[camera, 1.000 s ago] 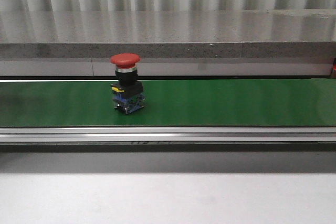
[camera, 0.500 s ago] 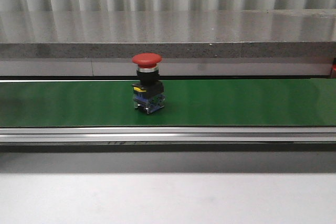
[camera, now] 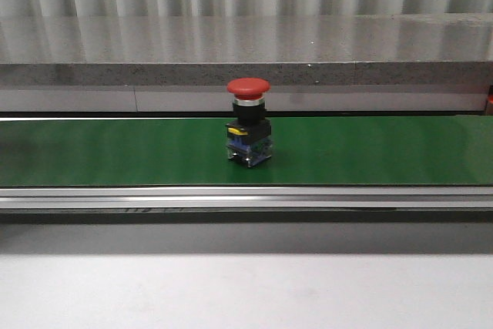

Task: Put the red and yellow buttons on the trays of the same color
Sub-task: 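Set the yellow button on the belt and open the left gripper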

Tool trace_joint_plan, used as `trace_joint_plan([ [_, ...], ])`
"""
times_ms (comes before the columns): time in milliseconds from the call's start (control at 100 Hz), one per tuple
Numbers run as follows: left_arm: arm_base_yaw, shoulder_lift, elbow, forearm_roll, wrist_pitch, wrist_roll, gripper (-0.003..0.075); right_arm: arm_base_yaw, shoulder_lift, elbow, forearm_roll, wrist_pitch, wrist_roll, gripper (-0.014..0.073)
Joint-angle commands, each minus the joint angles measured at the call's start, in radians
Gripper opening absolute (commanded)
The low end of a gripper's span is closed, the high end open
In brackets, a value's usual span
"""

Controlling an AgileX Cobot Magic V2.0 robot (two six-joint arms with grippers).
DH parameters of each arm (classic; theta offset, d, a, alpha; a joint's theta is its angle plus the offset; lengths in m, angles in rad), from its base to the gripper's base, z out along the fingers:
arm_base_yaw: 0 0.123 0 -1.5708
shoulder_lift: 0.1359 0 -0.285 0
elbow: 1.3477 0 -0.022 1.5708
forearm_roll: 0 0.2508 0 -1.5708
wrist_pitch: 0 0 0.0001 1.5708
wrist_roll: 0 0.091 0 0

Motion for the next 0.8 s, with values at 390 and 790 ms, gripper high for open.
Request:
trace_joint_plan([
  [390,-0.076,-0.222,-0.008,-0.026,-0.218,0.056,0.0471,0.004,0.011,-0.024,0.026,-0.060,-0.011,-0.0067],
  [790,-0.188,-0.479,0.253,-0.026,-0.428,0.056,-0.0020,0.004,0.011,-0.024,0.026,-0.060,-0.011,-0.0067],
])
